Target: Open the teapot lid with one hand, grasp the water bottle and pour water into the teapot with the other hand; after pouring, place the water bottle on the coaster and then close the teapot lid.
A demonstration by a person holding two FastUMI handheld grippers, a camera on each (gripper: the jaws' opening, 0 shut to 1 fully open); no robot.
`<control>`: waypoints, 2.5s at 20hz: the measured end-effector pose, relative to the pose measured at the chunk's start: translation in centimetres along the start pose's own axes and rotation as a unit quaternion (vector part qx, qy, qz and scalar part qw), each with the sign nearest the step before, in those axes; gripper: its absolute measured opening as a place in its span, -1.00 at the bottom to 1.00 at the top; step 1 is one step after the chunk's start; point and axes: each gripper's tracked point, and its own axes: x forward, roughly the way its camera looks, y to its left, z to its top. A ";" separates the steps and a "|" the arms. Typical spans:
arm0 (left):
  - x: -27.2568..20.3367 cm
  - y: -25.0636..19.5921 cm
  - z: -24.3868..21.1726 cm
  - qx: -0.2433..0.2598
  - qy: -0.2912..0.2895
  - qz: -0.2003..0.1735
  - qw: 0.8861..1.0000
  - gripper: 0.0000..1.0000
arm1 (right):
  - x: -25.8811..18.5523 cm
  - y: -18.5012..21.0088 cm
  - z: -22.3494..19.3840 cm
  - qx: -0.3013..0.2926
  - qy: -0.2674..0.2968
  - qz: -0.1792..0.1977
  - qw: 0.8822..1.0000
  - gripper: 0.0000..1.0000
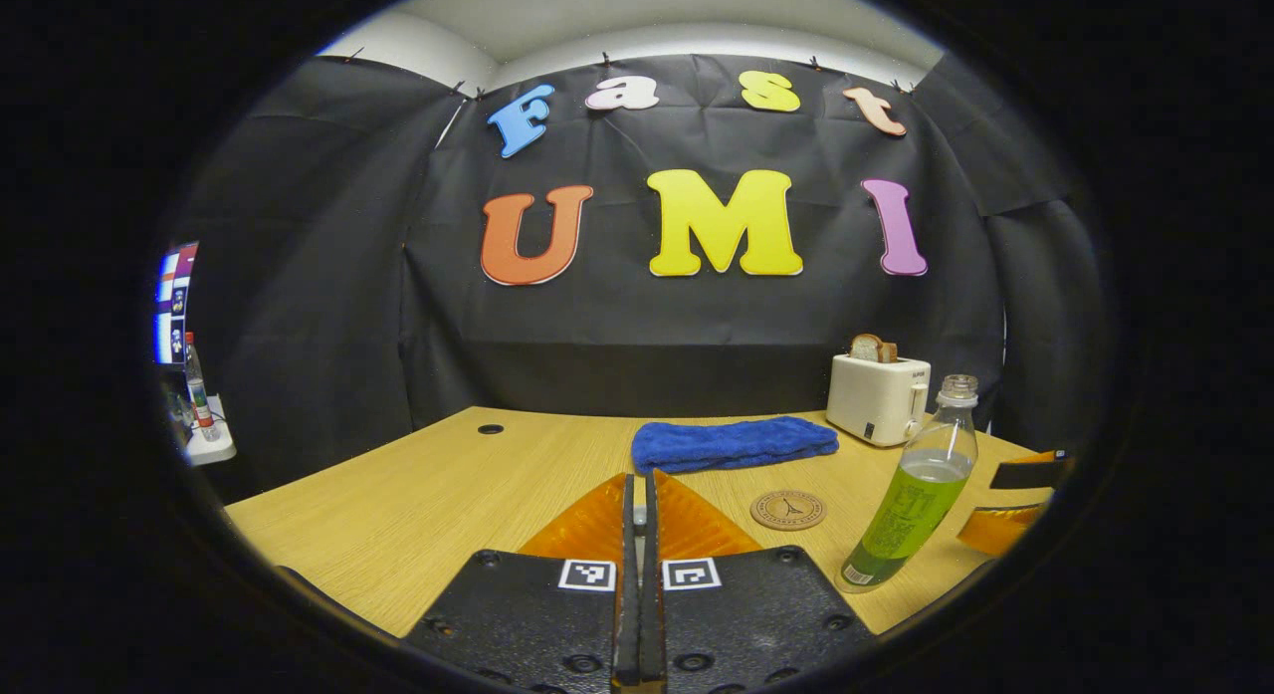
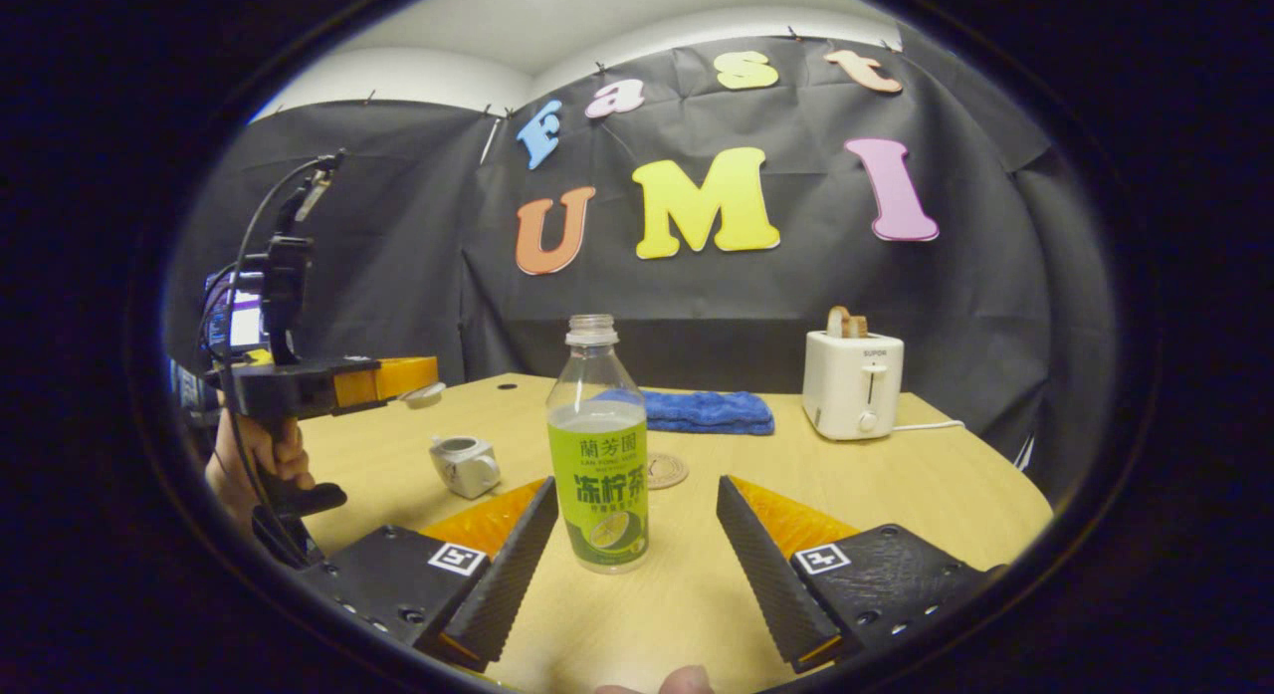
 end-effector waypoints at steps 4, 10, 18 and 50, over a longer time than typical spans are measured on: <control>-0.4 1.0 -0.6 -0.004 0.009 -0.008 1.000 -0.94 | 2.6 1.4 0.5 -0.008 0.000 -0.009 1.000 0.89; -0.8 1.9 -0.7 -0.011 0.011 -0.013 1.000 -0.94 | 4.5 2.7 0.1 -0.017 0.015 -0.023 0.999 0.89; -0.4 3.6 -1.2 -0.022 0.017 -0.022 0.999 -0.94 | 5.7 3.2 2.6 -0.127 0.036 -0.049 0.990 0.46; -0.5 11.0 -3.3 -0.013 0.035 -0.004 0.999 -0.94 | 14.2 7.9 2.8 -0.708 0.065 -0.051 0.702 0.46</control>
